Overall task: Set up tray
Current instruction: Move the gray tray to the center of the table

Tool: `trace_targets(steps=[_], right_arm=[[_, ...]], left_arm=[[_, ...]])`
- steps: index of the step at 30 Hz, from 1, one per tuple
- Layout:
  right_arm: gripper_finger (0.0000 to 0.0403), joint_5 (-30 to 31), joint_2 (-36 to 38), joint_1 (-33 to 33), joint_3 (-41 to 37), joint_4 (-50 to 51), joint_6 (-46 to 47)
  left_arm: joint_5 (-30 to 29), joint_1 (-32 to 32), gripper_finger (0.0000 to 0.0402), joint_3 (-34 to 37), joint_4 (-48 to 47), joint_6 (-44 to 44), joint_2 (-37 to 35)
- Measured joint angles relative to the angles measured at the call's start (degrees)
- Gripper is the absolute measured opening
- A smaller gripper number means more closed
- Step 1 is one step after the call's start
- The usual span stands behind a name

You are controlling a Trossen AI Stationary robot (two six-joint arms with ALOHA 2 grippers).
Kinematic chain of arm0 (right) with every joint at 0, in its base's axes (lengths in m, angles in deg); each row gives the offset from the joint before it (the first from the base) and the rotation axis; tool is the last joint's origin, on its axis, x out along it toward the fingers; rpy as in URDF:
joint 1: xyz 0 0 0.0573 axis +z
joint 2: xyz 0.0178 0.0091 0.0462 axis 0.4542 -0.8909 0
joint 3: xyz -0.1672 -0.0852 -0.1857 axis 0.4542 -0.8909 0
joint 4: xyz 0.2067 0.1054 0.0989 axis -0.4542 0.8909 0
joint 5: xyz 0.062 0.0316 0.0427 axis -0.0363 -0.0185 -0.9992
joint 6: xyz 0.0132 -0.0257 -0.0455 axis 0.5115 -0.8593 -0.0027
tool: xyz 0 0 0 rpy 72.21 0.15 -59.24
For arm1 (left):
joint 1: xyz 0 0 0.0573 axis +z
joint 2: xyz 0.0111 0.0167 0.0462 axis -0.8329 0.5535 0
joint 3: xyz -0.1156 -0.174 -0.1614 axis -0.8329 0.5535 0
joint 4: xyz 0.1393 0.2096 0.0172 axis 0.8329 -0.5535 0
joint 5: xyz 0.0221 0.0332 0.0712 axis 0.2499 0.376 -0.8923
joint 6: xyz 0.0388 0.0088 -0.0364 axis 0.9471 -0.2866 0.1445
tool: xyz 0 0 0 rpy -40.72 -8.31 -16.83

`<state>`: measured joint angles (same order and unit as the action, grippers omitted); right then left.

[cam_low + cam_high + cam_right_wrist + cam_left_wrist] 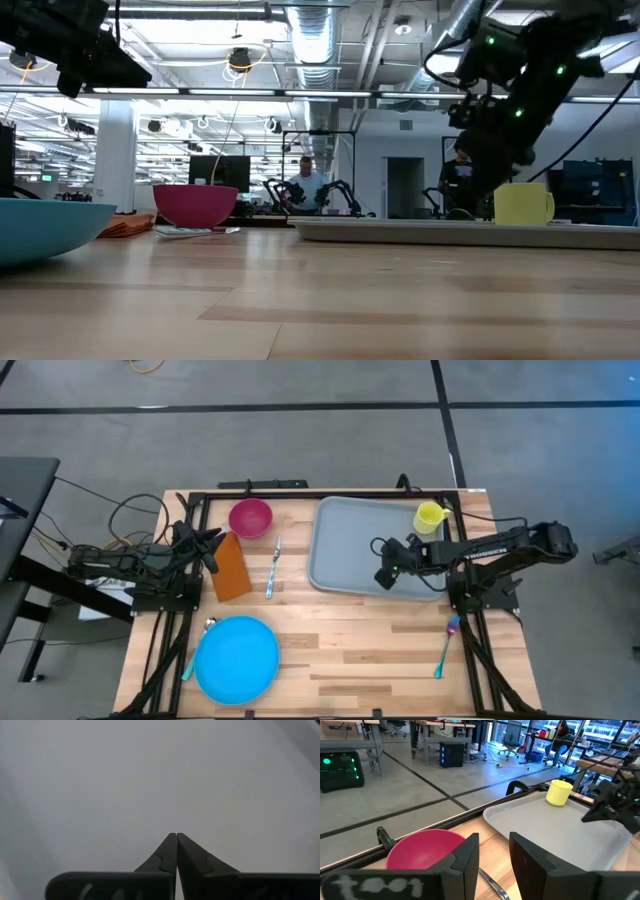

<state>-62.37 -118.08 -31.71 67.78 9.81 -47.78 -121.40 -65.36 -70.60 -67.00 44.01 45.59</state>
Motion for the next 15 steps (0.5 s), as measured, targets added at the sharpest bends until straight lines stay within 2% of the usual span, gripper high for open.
trace_targets(steps=[5, 9, 12, 15], right_arm=[[0.0001, -0.10, 0.00, -5.20, -3.47, -12.89, -1.73], [0.0000, -2.73, 0.00, -8.59, -4.97, -21.20, -1.73], [0.0000, -2.34, -1.61, -8.93, -5.17, -24.08, -1.69], [0.0000, -1.44, -6.21, -7.95, -5.21, -27.35, 0.84]], left_arm=[[-0.07, 0.00, 0.0096, 0.00, 0.00, 0.00, 0.00], [-0.13, 0.00, 0.0096, 0.00, 0.00, 0.02, 0.00], [-0.13, 0.00, 0.0096, 0.00, 0.00, 0.02, 0.00], [-0.13, 0.01, 0.0096, 0.00, 0.00, 0.01, 0.00]])
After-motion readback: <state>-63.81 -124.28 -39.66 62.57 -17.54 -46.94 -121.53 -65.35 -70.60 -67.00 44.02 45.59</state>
